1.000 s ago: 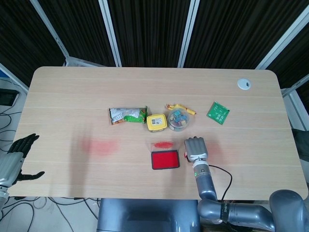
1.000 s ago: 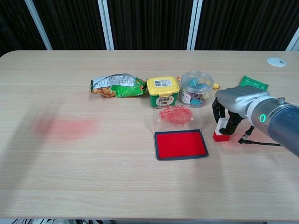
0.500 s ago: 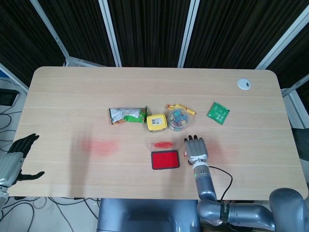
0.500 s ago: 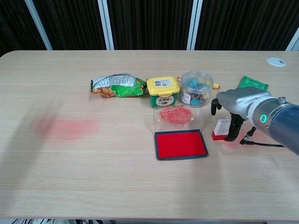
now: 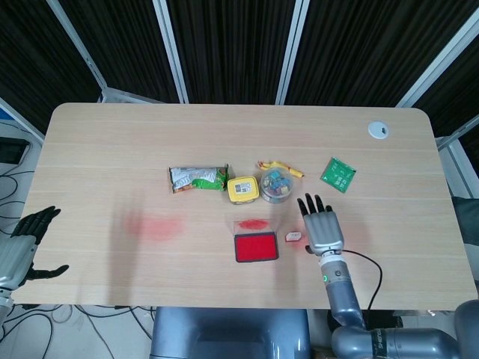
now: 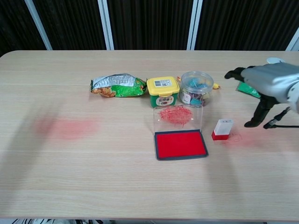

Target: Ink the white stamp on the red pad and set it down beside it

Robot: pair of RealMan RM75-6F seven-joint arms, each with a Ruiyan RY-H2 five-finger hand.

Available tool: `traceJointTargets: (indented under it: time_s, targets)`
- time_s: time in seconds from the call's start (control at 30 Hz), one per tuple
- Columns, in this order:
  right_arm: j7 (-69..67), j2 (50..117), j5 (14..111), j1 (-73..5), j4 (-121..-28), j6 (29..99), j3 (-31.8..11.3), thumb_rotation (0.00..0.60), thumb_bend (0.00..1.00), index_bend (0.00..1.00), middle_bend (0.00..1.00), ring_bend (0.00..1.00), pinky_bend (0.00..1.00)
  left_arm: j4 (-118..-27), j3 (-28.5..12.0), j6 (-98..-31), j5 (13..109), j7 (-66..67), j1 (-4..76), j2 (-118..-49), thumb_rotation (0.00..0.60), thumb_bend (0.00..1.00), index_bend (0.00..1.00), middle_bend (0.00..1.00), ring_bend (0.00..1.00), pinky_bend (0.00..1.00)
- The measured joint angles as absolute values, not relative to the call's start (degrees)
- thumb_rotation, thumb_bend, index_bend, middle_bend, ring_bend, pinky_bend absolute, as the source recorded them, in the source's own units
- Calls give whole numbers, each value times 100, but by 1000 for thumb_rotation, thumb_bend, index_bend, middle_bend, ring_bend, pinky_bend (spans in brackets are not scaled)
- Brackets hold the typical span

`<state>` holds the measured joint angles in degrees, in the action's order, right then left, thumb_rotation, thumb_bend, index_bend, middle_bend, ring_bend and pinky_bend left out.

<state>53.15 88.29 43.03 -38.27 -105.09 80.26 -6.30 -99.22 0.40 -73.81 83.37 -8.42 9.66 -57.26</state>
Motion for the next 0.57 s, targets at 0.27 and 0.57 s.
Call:
traceJointTargets:
  time_s: [0.27, 0.57]
  targets:
    - [3484, 7779, 6543, -2707, -10681, 8857, 396, 600, 142, 0, 0, 0, 206, -9861, 38, -7568, 8431, -694, 909, -5807, 600, 0, 0, 0, 0, 0]
    - [2069, 6972, 7870, -1583, -10312, 9714, 1234, 600, 136, 0, 0, 0, 206, -9733, 9, -7806, 8512, -456, 837, -5939, 600, 0, 0, 0, 0, 0]
